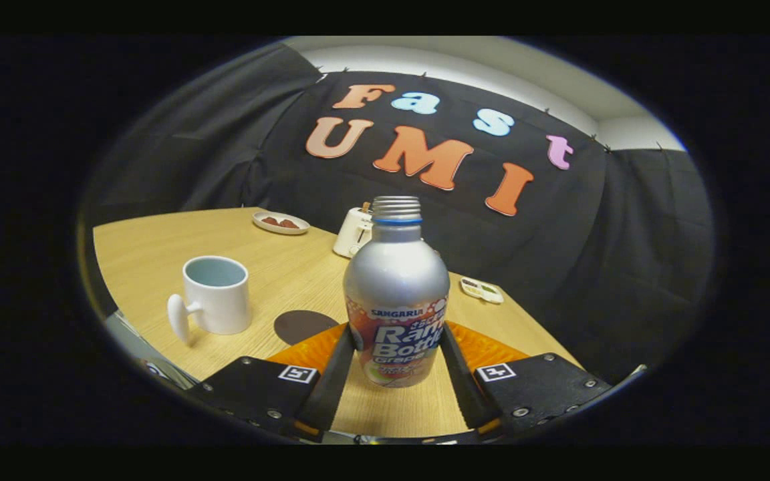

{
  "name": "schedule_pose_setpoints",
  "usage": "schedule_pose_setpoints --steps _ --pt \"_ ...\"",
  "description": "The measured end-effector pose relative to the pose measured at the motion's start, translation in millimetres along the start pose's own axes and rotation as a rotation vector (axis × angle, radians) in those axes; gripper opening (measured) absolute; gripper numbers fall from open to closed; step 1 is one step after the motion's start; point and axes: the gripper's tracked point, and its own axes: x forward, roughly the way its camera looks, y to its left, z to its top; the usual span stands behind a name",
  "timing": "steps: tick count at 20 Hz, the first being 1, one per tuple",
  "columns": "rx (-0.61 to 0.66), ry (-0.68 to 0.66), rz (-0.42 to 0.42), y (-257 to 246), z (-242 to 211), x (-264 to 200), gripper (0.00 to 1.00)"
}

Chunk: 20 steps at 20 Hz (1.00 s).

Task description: Take the bottle from table, then pour the juice into the cup, finally place the bottle on the coaster

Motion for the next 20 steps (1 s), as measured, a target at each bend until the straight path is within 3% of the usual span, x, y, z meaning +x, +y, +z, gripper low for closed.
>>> schedule_pose_setpoints --steps 8,20 --pt "-0.272 -0.029 -0.034 21 32 4 0.72" --pt "-0.641 -0.038 -0.086 36 40 18 0.72"
